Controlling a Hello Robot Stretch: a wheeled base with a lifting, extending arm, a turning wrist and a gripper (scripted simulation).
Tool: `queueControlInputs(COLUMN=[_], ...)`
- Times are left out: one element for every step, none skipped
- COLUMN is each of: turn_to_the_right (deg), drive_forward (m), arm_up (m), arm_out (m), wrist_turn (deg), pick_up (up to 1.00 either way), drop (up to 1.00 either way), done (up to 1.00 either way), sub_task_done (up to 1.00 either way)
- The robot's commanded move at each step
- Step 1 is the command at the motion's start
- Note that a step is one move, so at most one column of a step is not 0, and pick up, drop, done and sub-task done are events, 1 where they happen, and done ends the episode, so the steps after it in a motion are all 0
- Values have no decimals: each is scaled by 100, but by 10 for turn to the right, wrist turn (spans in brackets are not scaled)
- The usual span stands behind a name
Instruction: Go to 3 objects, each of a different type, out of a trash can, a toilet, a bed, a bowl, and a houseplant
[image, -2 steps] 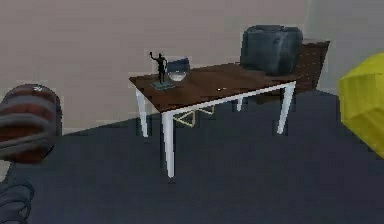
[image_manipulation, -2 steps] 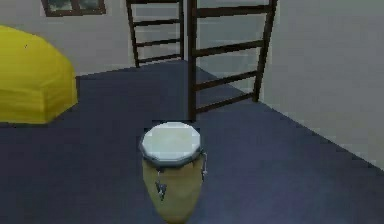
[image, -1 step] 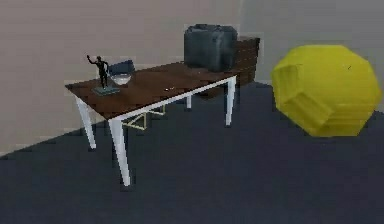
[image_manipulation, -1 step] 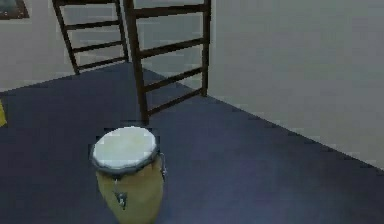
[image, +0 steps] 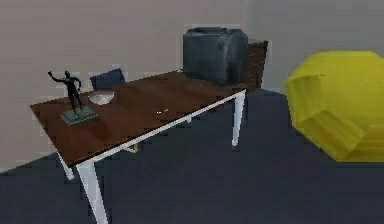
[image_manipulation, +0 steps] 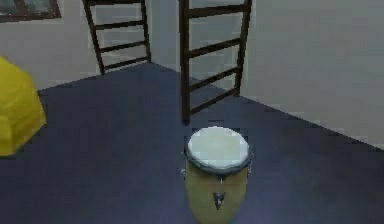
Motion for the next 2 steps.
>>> queueControlInputs(turn_to_the_right=[180,0], drive_forward=[0,100], arm_up=[0,0], arm_out=[0,0], wrist_turn=[0,0], pick_up=[0,0], drop=[0,0], done=[0,0], sub_task_done=[0,0])
